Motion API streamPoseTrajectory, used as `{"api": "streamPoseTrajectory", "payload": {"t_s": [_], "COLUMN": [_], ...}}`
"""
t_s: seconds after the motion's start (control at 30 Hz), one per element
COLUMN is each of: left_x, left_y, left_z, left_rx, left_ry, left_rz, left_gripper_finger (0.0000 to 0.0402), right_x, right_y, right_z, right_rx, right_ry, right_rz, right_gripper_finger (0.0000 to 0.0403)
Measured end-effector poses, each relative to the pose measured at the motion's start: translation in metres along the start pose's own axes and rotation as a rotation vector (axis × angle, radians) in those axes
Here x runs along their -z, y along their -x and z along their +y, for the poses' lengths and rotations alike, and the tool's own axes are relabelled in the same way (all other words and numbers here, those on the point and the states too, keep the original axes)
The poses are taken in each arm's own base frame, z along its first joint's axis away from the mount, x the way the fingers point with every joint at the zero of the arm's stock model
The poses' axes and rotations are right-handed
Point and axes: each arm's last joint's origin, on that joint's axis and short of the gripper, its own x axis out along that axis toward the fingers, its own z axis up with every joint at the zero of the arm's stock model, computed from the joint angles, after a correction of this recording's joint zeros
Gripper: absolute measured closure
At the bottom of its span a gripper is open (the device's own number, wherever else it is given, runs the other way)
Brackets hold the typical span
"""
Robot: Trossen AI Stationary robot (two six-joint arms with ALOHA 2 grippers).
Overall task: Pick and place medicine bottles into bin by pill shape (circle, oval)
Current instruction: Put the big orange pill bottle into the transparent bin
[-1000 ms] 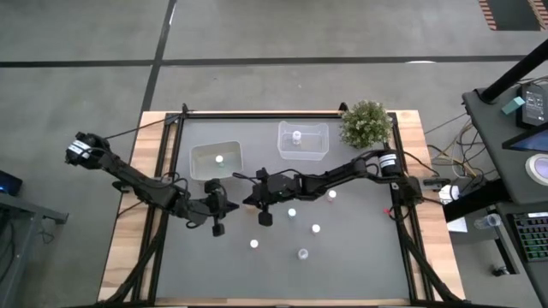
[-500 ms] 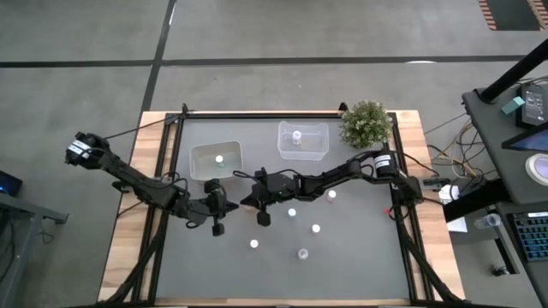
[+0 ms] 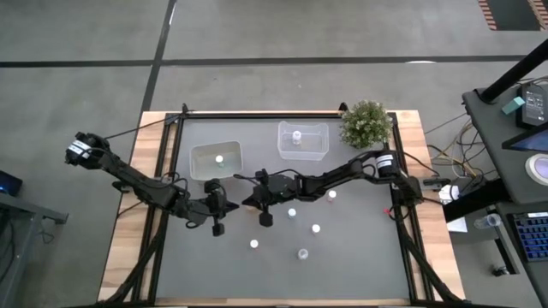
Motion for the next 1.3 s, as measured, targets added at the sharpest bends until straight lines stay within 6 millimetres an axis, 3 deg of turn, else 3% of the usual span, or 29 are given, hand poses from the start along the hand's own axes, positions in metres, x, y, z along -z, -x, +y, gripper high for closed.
{"api": "streamPoseTrajectory", "payload": {"t_s": [0.37,0.57,0.73,0.83,1.03,1.3], "left_x": [-0.005,-0.017,-0.016,-0.01,-0.001,0.001], "left_y": [0.0,-0.01,-0.03,-0.039,-0.046,-0.047], "left_z": [-0.002,-0.012,-0.016,-0.016,-0.016,-0.013], "left_rx": [0.019,0.053,0.034,0.004,-0.017,-0.028], "left_ry": [0.033,0.005,-0.036,-0.035,-0.032,-0.032], "left_rz": [-0.051,-0.199,-0.256,-0.241,-0.209,-0.202], "left_gripper_finger": [0.0402,0.0402,0.0402,0.0402,0.0402,0.0402], "right_x": [-0.035,-0.056,-0.057,-0.051,-0.03,-0.019], "right_y": [0.024,0.058,0.084,0.091,0.079,0.037], "right_z": [0.004,0.007,0.009,0.01,0.013,0.01], "right_rx": [0.022,0.07,0.09,0.088,0.078,0.077], "right_ry": [0.081,0.105,0.081,0.034,-0.025,-0.043], "right_rz": [-0.047,-0.08,-0.109,-0.117,-0.104,-0.091], "right_gripper_finger": [0.0394,0.0394,0.0394,0.0394,0.0394,0.0394]}}
